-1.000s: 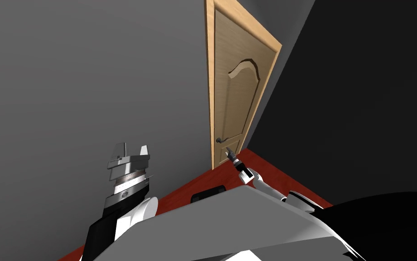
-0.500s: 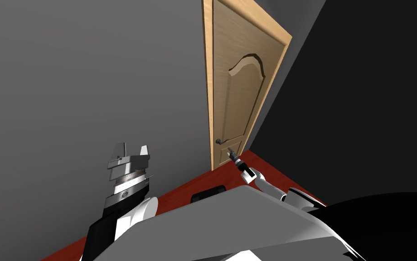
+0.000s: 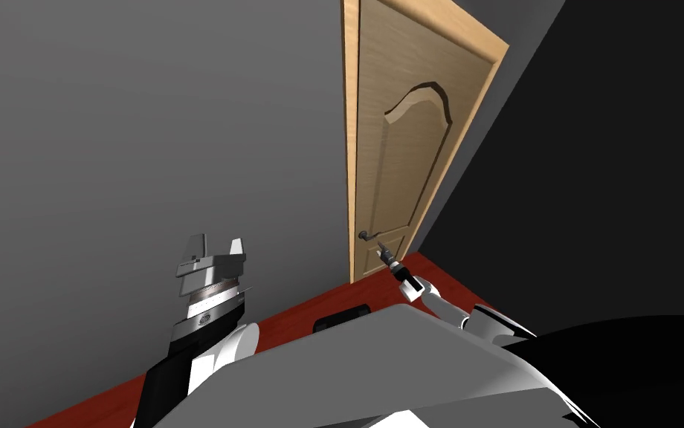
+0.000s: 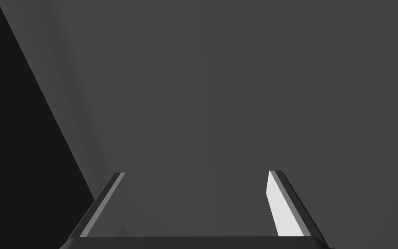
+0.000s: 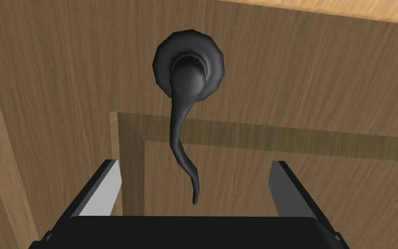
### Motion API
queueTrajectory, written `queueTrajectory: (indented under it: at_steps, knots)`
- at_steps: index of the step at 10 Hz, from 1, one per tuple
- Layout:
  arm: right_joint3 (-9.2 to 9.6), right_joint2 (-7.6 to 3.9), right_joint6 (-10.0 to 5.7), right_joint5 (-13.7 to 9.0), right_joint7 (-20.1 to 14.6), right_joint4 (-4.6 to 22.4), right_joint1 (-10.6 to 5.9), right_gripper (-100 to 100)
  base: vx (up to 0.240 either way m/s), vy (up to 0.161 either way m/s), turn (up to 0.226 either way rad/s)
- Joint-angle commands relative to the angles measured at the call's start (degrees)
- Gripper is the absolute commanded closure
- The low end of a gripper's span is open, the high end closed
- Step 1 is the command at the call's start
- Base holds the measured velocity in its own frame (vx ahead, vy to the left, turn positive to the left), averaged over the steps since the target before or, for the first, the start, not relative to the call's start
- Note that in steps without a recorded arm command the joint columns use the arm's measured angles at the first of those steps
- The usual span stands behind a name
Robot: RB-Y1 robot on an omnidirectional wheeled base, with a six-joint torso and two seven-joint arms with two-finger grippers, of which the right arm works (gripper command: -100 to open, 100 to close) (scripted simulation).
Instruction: Pull the door open
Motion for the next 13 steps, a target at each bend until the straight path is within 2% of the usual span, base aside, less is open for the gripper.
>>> queueTrajectory:
  at_steps: [1,3,7,8,9,13]
  knots:
    - [-1.4,-0.74,-0.84,-0.6,-0.6,1.1,0.58,-100,0.196,0.054,0.193]
    - [-3.32,-1.52,-2.52,-1.4,-1.6,3.9,1.02,-100,0.19,0.069,0.288]
    - [-4.67,-2.07,-3.7,-2.0,-2.2,5.8,1.33,-100,0.096,0.015,0.11]
    - [-4.34,-1.92,-3.17,-1.8,-2.0,5.4,1.1,-100,0.049,-0.001,0.034]
    - [-4.34,-1.92,-3.17,-1.8,-2.0,5.4,1.1,100,-0.011,-0.002,-0.031]
    - [-4.34,-1.92,-3.17,-1.8,-2.0,5.4,1.1,100,-0.007,-0.001,-0.001]
